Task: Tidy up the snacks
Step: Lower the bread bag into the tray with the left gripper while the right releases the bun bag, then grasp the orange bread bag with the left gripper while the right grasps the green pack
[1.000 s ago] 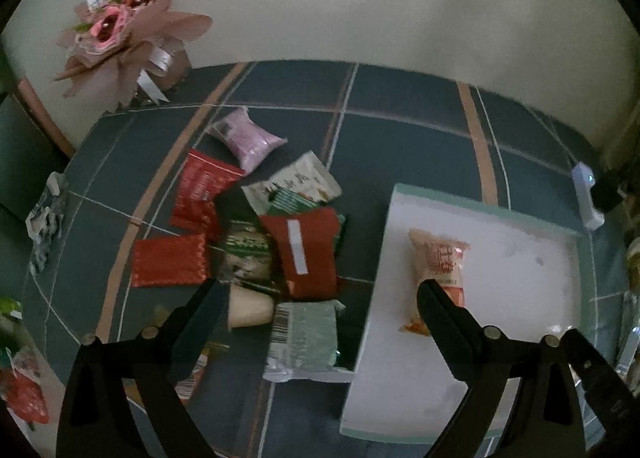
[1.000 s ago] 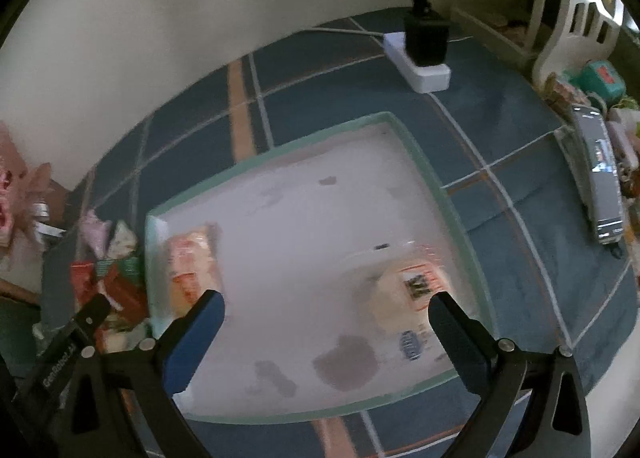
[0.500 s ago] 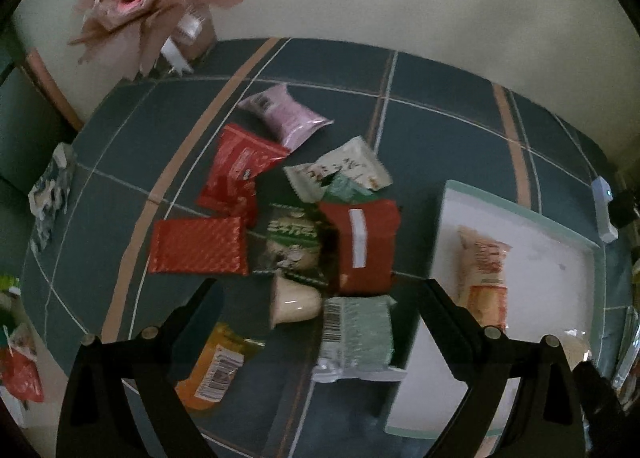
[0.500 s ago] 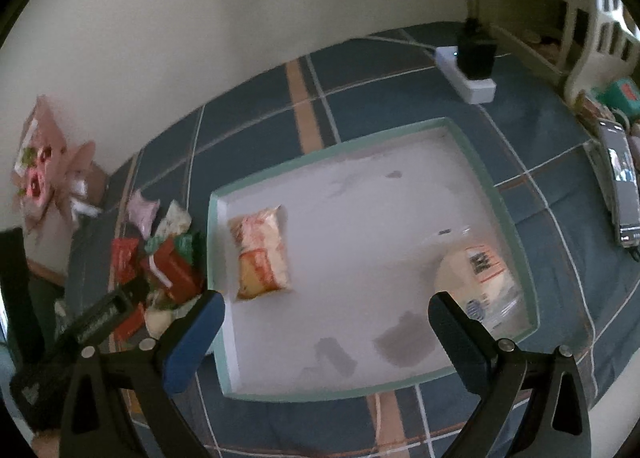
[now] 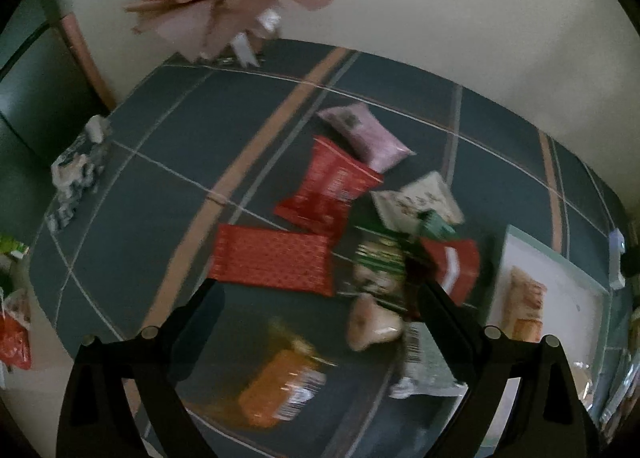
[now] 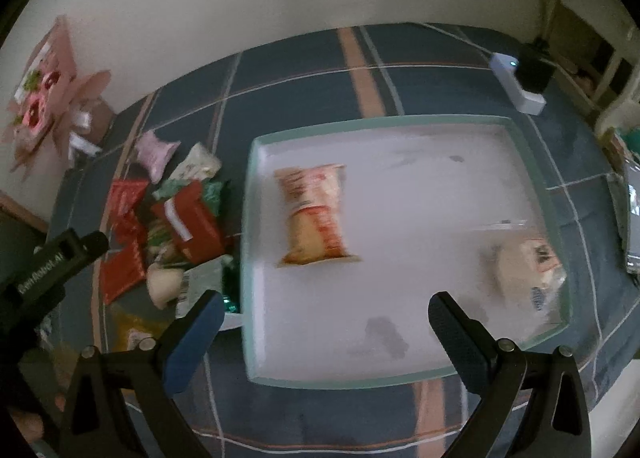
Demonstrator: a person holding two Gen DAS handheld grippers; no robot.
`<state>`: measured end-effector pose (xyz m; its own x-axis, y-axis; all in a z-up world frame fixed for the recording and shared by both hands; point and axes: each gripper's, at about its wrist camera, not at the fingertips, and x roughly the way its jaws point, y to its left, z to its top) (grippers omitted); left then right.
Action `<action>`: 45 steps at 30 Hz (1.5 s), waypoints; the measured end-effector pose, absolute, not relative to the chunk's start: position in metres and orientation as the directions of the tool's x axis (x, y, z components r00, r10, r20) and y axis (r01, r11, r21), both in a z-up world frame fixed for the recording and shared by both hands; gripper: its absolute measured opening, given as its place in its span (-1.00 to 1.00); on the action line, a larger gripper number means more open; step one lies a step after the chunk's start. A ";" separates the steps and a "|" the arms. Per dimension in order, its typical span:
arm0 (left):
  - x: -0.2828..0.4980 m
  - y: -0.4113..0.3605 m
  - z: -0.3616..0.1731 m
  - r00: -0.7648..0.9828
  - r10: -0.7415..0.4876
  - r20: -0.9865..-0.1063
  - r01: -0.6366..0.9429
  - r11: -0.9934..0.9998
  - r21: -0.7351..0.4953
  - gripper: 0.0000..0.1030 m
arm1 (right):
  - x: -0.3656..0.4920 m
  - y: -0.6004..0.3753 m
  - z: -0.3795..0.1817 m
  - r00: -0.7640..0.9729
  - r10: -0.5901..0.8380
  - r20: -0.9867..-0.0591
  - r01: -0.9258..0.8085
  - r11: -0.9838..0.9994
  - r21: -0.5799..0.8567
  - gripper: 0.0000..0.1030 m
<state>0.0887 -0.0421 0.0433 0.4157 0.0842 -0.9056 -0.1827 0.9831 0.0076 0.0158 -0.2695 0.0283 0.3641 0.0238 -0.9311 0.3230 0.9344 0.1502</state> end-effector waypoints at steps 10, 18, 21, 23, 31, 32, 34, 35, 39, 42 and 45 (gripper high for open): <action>0.085 0.005 0.046 0.414 0.064 -0.908 -0.255 0.966 -0.049 0.89 | 0.028 -0.212 0.023 0.351 0.046 -0.935 0.208 0.970 0.126 1.00; 0.077 0.020 0.022 0.343 0.024 -0.939 -0.289 0.954 -0.081 0.89 | 0.041 -0.184 0.006 0.324 0.095 -0.941 0.146 0.978 0.149 1.00; 0.076 0.022 0.009 0.302 0.010 -0.953 -0.301 0.950 -0.086 0.89 | 0.044 -0.179 -0.002 0.318 0.116 -0.941 0.130 0.978 0.165 0.91; 0.075 0.022 0.004 0.283 -0.003 -0.959 -0.303 0.949 -0.092 0.89 | 0.046 -0.176 -0.005 0.322 0.125 -0.939 0.111 0.979 0.169 0.75; 0.074 0.010 -0.012 0.233 -0.077 -0.970 -0.273 0.952 -0.141 0.89 | 0.050 -0.161 -0.009 0.331 0.165 -0.929 0.031 0.982 0.185 0.36; 0.074 0.010 -0.014 0.226 -0.082 -0.971 -0.270 0.952 -0.143 0.89 | 0.051 -0.161 -0.011 0.326 0.163 -0.931 0.030 0.983 0.183 0.36; 0.074 0.006 -0.018 0.211 -0.091 -0.973 -0.259 0.955 -0.146 0.89 | 0.053 -0.162 -0.017 0.311 0.157 -0.937 0.038 0.983 0.177 0.36; 0.074 0.004 -0.020 0.203 -0.092 -0.975 -0.252 0.957 -0.142 0.89 | 0.053 -0.163 -0.019 0.304 0.154 -0.940 0.041 0.984 0.174 0.36; 0.071 -0.002 -0.032 0.166 -0.108 -0.980 -0.244 0.959 -0.147 0.89 | 0.055 -0.163 -0.030 0.280 0.149 -0.948 0.046 0.985 0.168 0.32; 0.069 -0.005 -0.043 0.135 -0.116 -0.984 -0.244 0.959 -0.147 0.86 | 0.056 -0.163 -0.036 0.260 0.155 -0.953 0.044 0.984 0.172 0.27; 0.066 -0.004 -0.049 0.119 -0.131 -0.984 -0.255 0.954 -0.158 0.71 | 0.056 -0.157 -0.038 0.261 0.116 -0.958 0.016 0.992 0.124 0.21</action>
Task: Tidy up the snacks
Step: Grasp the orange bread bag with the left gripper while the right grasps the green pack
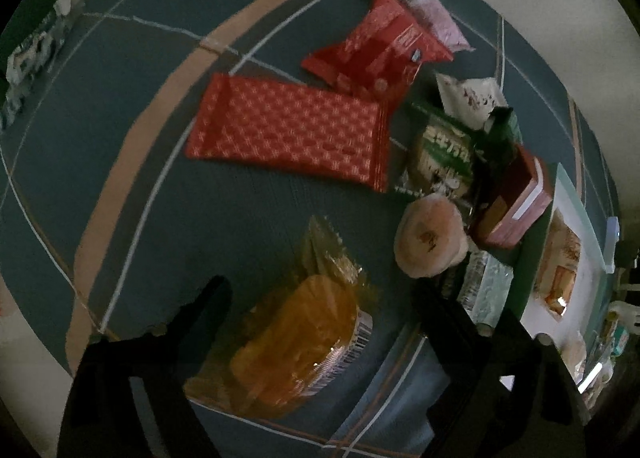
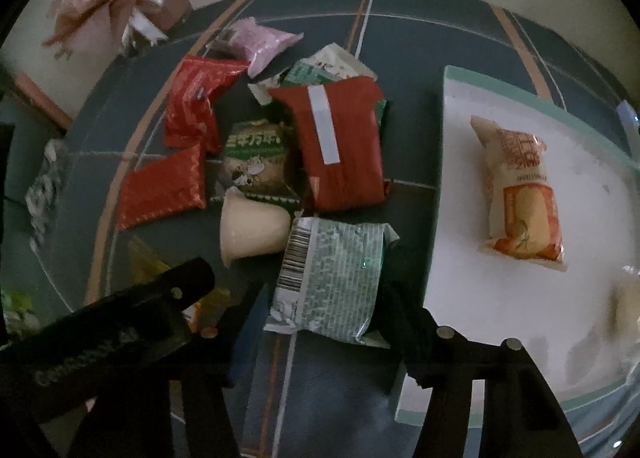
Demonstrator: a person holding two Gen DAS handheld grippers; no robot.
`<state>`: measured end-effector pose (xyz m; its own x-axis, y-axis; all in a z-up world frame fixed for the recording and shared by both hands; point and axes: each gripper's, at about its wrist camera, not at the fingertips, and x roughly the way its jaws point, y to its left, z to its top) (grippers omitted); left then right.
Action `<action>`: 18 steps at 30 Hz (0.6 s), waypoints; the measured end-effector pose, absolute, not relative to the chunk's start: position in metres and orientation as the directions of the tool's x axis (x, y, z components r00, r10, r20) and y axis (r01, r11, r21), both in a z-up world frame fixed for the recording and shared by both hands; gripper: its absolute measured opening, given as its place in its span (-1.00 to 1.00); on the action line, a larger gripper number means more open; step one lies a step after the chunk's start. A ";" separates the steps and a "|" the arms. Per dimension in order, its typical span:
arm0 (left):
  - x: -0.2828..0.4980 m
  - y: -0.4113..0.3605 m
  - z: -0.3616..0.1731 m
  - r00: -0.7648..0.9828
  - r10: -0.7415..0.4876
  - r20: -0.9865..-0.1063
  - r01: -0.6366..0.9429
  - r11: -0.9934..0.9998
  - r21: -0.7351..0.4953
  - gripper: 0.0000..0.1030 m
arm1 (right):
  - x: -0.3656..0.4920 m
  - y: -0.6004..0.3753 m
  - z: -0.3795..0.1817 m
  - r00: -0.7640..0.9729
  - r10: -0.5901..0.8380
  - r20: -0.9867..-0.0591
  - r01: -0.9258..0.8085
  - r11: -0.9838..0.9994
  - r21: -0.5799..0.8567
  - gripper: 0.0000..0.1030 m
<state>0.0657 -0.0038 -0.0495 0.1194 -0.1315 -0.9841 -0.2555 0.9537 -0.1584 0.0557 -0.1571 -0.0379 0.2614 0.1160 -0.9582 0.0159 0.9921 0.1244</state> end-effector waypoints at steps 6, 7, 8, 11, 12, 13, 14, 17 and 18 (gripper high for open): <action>0.057 0.005 -0.060 0.093 -0.178 -0.980 -0.301 0.933 -0.198 0.29 | 0.054 -0.149 -0.046 0.246 0.097 -0.965 -0.005 0.995 0.098 0.21; 0.056 0.006 -0.060 0.096 -0.180 -0.979 -0.306 0.930 -0.201 0.23 | 0.053 -0.148 -0.046 0.248 0.095 -0.964 -0.006 0.995 0.097 0.21; 0.054 0.008 -0.059 0.098 -0.178 -0.979 -0.309 0.930 -0.200 0.20 | 0.053 -0.148 -0.046 0.248 0.095 -0.964 -0.006 0.995 0.097 0.21; 0.049 0.015 -0.059 0.111 -0.184 -0.977 -0.316 0.925 -0.211 -0.03 | 0.053 -0.149 -0.047 0.249 0.097 -0.964 -0.002 0.995 0.100 0.20; 0.052 0.015 -0.058 0.113 -0.186 -0.976 -0.317 0.924 -0.213 -0.08 | 0.053 -0.150 -0.047 0.250 0.097 -0.963 -0.002 0.995 0.099 0.20; 0.053 0.015 -0.058 0.115 -0.188 -0.975 -0.319 0.923 -0.216 -0.11 | 0.053 -0.149 -0.046 0.251 0.095 -0.963 -0.003 0.995 0.097 0.20; 0.053 0.015 -0.058 0.117 -0.190 -0.975 -0.320 0.922 -0.218 -0.12 | 0.053 -0.149 -0.046 0.251 0.093 -0.963 -0.004 0.995 0.095 0.20; 0.055 0.017 -0.056 0.126 -0.194 -0.973 -0.331 0.916 -0.226 -0.15 | 0.052 -0.149 -0.049 0.249 0.090 -0.964 -0.007 0.996 0.091 0.20; 0.055 0.018 -0.056 0.129 -0.196 -0.972 -0.334 0.914 -0.228 -0.15 | 0.052 -0.150 -0.051 0.250 0.089 -0.964 -0.008 0.996 0.090 0.21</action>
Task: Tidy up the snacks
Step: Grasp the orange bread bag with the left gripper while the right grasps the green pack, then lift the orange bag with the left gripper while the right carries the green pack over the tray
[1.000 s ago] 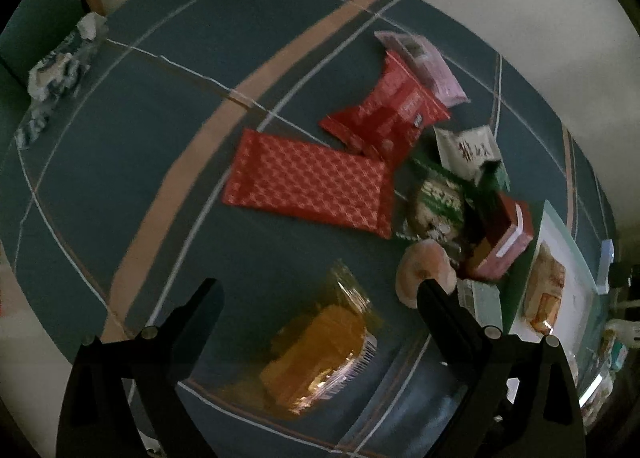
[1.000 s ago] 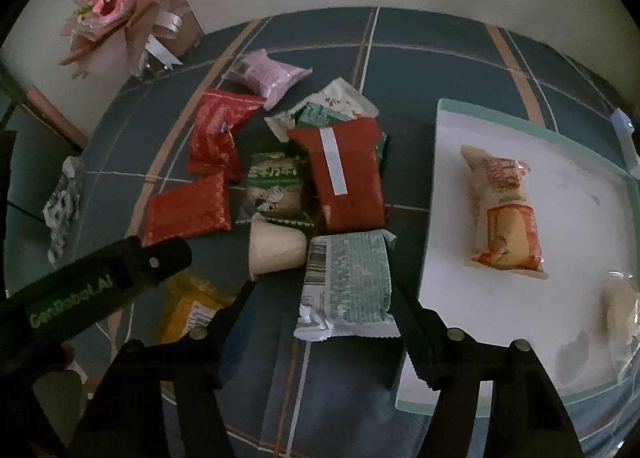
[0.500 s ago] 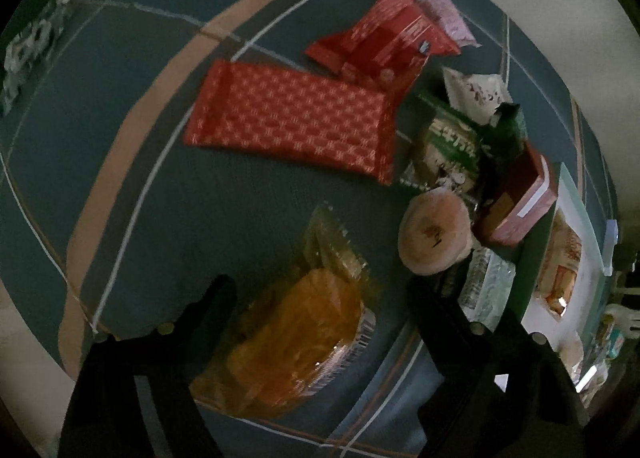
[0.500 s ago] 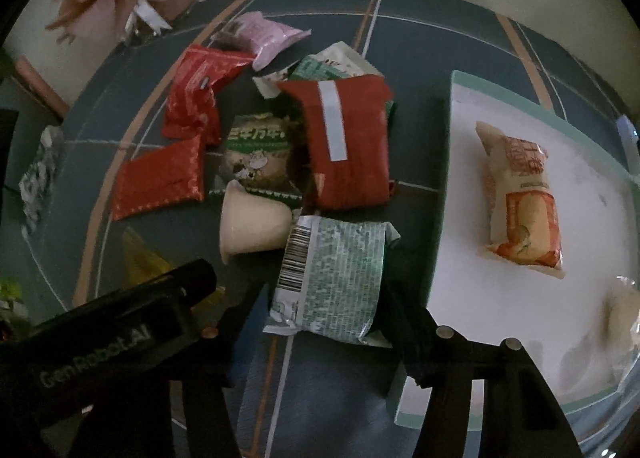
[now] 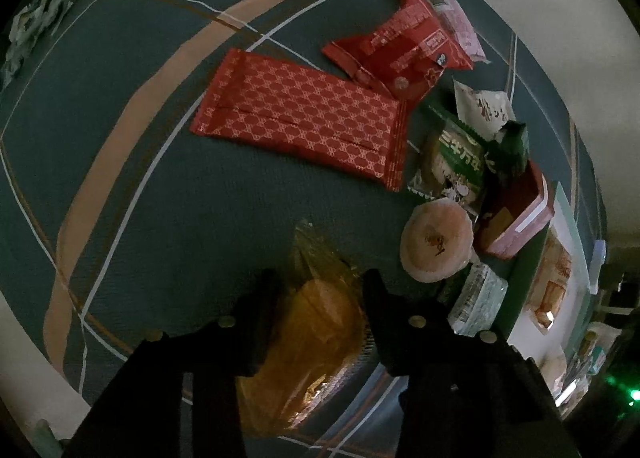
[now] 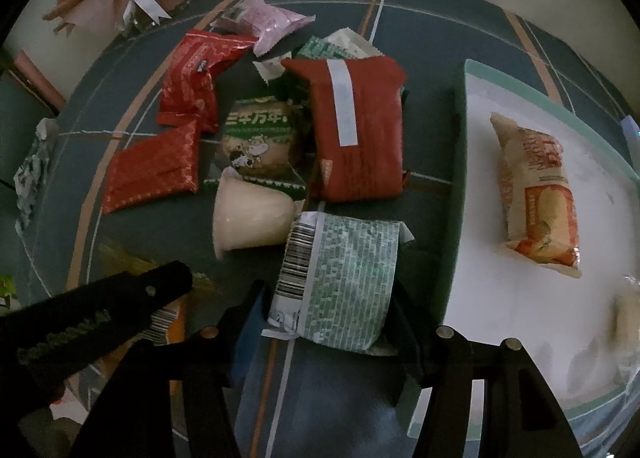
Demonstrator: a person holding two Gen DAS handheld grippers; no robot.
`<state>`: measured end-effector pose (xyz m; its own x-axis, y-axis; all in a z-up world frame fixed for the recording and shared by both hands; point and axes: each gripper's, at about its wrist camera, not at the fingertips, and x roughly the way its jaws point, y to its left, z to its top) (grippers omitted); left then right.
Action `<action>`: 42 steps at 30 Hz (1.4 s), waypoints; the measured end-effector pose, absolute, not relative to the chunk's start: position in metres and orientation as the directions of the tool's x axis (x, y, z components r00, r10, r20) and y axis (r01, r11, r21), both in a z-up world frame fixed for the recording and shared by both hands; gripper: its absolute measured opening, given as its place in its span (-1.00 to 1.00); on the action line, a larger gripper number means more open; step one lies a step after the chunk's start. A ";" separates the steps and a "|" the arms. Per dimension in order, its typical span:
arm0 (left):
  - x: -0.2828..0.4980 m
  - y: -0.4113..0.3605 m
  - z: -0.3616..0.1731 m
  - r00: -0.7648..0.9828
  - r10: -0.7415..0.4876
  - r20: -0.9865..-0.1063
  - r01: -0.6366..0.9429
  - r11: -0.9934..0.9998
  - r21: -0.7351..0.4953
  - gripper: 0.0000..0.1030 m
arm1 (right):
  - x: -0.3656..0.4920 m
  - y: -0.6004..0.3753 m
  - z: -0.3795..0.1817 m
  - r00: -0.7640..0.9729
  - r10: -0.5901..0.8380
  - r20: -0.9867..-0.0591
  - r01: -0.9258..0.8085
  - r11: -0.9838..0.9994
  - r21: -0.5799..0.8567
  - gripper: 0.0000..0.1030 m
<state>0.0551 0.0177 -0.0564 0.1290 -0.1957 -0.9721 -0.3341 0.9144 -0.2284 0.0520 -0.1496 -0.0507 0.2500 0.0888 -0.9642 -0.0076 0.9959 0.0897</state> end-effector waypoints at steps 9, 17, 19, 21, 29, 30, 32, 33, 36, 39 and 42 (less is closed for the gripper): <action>0.060 0.021 -0.054 0.146 -0.190 -0.971 -0.341 0.912 -0.229 -0.16 | 0.046 -0.137 -0.056 0.267 0.038 -0.963 -0.042 0.999 0.028 0.20; 0.068 0.009 -0.050 0.162 -0.184 -0.969 -0.342 0.911 -0.230 -0.19 | 0.050 -0.133 -0.058 0.254 0.054 -0.966 -0.025 0.998 0.049 0.05; 0.071 0.004 -0.048 0.171 -0.181 -0.969 -0.346 0.909 -0.231 -0.21 | 0.051 -0.136 -0.058 0.247 0.072 -0.966 -0.019 0.997 0.070 0.04; 0.071 0.003 -0.041 0.189 -0.178 -0.966 -0.343 0.909 -0.235 -0.22 | 0.050 -0.137 -0.056 0.245 0.084 -0.966 -0.013 0.996 0.083 0.03; 0.074 -0.002 -0.013 0.271 -0.162 -0.949 -0.332 0.910 -0.250 -0.27 | 0.051 -0.151 -0.024 0.296 0.136 -0.946 -0.003 0.990 0.142 0.02; 0.078 -0.004 -0.014 0.280 -0.160 -0.946 -0.331 0.909 -0.252 -0.28 | 0.050 -0.151 -0.019 0.307 0.136 -0.942 -0.004 0.990 0.142 0.02; 0.079 -0.006 -0.006 0.303 -0.160 -0.939 -0.329 0.907 -0.261 -0.30 | 0.048 -0.154 -0.013 0.320 0.140 -0.937 -0.003 0.989 0.147 0.02; 0.078 -0.006 -0.001 0.316 -0.161 -0.935 -0.326 0.907 -0.266 -0.31 | 0.047 -0.155 -0.009 0.329 0.143 -0.933 -0.001 0.988 0.152 0.02; 0.078 -0.005 0.005 0.350 -0.168 -0.921 -0.318 0.904 -0.286 -0.34 | 0.045 -0.159 0.001 0.351 0.148 -0.925 0.000 0.987 0.158 0.02; 0.076 -0.002 0.017 0.383 -0.177 -0.907 -0.313 0.899 -0.307 -0.39 | 0.041 -0.166 0.012 0.376 0.150 -0.914 0.002 0.987 0.163 0.02; 0.072 0.003 0.030 0.415 -0.187 -0.890 -0.305 0.893 -0.330 -0.52 | 0.036 -0.171 0.021 0.392 0.154 -0.907 0.008 0.985 0.170 0.02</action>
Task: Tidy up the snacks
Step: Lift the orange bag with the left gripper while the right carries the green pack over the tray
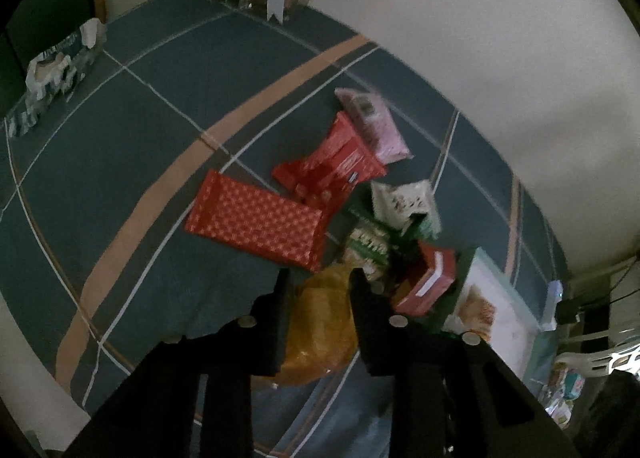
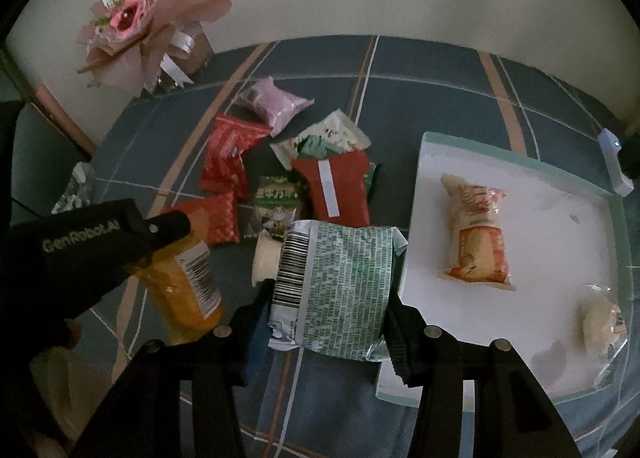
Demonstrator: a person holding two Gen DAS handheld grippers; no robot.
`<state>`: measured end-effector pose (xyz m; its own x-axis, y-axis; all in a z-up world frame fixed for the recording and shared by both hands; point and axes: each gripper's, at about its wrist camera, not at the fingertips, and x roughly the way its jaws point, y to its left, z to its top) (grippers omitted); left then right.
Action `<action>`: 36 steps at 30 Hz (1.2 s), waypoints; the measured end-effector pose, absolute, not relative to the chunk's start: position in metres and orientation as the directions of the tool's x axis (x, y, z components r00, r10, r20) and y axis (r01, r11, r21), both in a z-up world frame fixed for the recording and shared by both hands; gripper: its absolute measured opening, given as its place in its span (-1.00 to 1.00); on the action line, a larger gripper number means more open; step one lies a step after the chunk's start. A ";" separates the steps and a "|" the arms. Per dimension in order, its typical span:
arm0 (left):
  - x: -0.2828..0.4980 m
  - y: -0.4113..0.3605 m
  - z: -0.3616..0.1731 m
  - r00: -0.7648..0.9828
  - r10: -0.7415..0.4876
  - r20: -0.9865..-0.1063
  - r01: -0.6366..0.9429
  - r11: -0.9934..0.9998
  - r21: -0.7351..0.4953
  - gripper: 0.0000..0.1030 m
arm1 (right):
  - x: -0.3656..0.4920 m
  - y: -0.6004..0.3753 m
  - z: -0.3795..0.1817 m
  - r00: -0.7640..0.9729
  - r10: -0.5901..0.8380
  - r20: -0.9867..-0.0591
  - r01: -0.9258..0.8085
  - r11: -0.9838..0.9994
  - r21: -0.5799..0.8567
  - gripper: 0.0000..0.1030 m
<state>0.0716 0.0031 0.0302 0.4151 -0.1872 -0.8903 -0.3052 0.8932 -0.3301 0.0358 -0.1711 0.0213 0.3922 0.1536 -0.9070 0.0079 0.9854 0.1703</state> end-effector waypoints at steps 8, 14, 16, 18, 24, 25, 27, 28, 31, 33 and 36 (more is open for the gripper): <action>0.069 0.006 0.043 0.453 -0.198 -0.869 -0.293 0.888 -0.354 -0.67 | 0.034 -0.177 0.030 0.409 0.159 -0.899 0.018 0.983 0.182 0.02; 0.069 0.006 0.044 0.456 -0.200 -0.867 -0.293 0.886 -0.359 -0.69 | 0.033 -0.179 0.030 0.402 0.158 -0.902 0.026 0.983 0.184 0.02; 0.068 0.006 0.047 0.463 -0.202 -0.863 -0.292 0.885 -0.364 -0.70 | 0.033 -0.179 0.030 0.403 0.158 -0.901 0.027 0.983 0.184 0.02; 0.066 0.007 0.051 0.475 -0.208 -0.855 -0.288 0.881 -0.374 -0.70 | 0.032 -0.180 0.031 0.405 0.157 -0.901 0.028 0.983 0.184 0.02; 0.060 0.010 0.069 0.522 -0.226 -0.823 -0.270 0.871 -0.411 -0.71 | 0.027 -0.183 0.040 0.426 0.159 -0.891 0.025 0.982 0.187 0.02; 0.059 0.010 0.072 0.530 -0.226 -0.817 -0.266 0.871 -0.414 -0.71 | 0.026 -0.184 0.043 0.432 0.160 -0.888 0.024 0.982 0.189 0.02; 0.057 0.009 0.077 0.542 -0.223 -0.810 -0.269 0.867 -0.419 -0.71 | 0.024 -0.185 0.046 0.440 0.162 -0.883 0.023 0.981 0.191 0.02; 0.056 0.008 0.079 0.547 -0.224 -0.807 -0.264 0.868 -0.421 -0.71 | 0.023 -0.187 0.048 0.444 0.162 -0.881 0.023 0.981 0.193 0.02; 0.054 0.003 0.082 0.552 -0.231 -0.801 -0.251 0.870 -0.424 -0.71 | 0.021 -0.189 0.050 0.446 0.161 -0.880 0.030 0.980 0.194 0.02; 0.054 -0.001 0.083 0.550 -0.237 -0.801 -0.242 0.872 -0.425 -0.71 | 0.021 -0.192 0.050 0.443 0.160 -0.882 0.037 0.980 0.196 0.02; 0.053 -0.010 0.085 0.547 -0.251 -0.799 -0.225 0.875 -0.429 -0.71 | 0.020 -0.202 0.049 0.440 0.153 -0.885 0.064 0.977 0.201 0.02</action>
<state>0.0533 -0.0102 0.0846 0.5466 -0.2510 -0.7989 -0.2248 0.8750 -0.4288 0.0201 -0.2023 0.0489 0.4401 0.1534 -0.8847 0.0642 0.9774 0.2015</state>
